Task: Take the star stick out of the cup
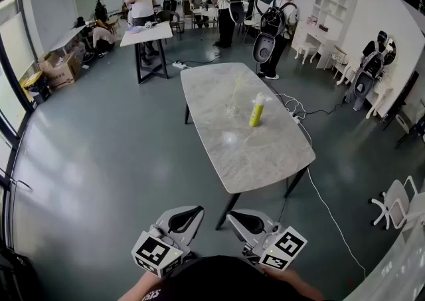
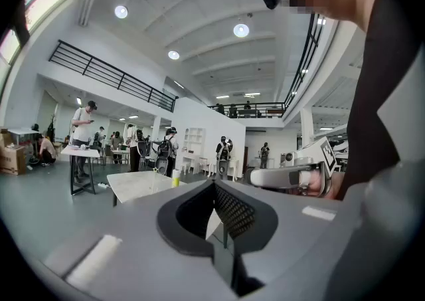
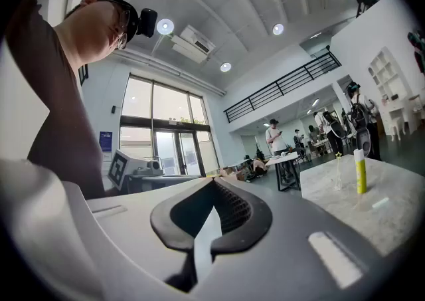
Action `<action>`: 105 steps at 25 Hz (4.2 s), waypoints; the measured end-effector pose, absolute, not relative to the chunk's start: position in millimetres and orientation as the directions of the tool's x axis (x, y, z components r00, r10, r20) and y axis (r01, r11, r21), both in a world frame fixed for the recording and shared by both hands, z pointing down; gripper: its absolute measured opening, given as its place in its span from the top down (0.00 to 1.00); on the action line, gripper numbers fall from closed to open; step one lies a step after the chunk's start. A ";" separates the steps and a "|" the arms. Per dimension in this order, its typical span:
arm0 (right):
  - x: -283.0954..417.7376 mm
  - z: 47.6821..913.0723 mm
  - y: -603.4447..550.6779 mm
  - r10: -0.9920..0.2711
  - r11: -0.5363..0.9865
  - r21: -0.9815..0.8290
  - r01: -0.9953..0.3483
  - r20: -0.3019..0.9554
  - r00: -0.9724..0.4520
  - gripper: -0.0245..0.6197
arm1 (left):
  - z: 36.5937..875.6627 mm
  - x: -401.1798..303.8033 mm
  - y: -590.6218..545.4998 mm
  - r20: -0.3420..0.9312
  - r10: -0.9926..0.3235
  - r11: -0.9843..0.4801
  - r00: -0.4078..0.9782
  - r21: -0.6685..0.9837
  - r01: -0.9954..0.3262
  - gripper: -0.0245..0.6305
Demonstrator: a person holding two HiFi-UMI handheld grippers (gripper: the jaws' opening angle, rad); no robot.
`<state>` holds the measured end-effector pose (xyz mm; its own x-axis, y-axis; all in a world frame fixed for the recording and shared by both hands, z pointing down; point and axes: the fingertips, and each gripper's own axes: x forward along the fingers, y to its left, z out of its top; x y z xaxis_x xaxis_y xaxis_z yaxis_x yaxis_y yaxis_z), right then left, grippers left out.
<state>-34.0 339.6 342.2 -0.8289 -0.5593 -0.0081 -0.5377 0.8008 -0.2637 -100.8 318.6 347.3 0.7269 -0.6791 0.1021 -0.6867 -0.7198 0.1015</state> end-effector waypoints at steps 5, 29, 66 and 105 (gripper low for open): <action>-47.4 350.0 338.1 -0.554 0.801 -0.273 -0.532 -0.001 -0.833 0.95 | 350.3 -114.4 317.4 0.106 -0.682 -0.716 0.724 0.110 -0.690 0.96; -188.3 386.6 312.7 -0.430 0.816 -0.406 -0.413 0.052 -0.901 0.94 | 382.0 -243.3 288.9 0.132 -0.714 -0.669 0.687 0.158 -0.726 0.96; 42.1 385.6 97.4 -0.467 0.765 -0.489 -0.420 0.029 -0.884 0.94 | 393.1 -19.1 70.2 0.231 -0.652 -0.695 0.722 0.197 -0.691 0.96; 71.0 443.9 -81.8 -0.632 0.565 -0.540 -0.624 0.202 -0.748 0.94 | 424.9 30.3 -175.2 0.191 -0.499 -0.816 0.845 0.224 -0.533 0.96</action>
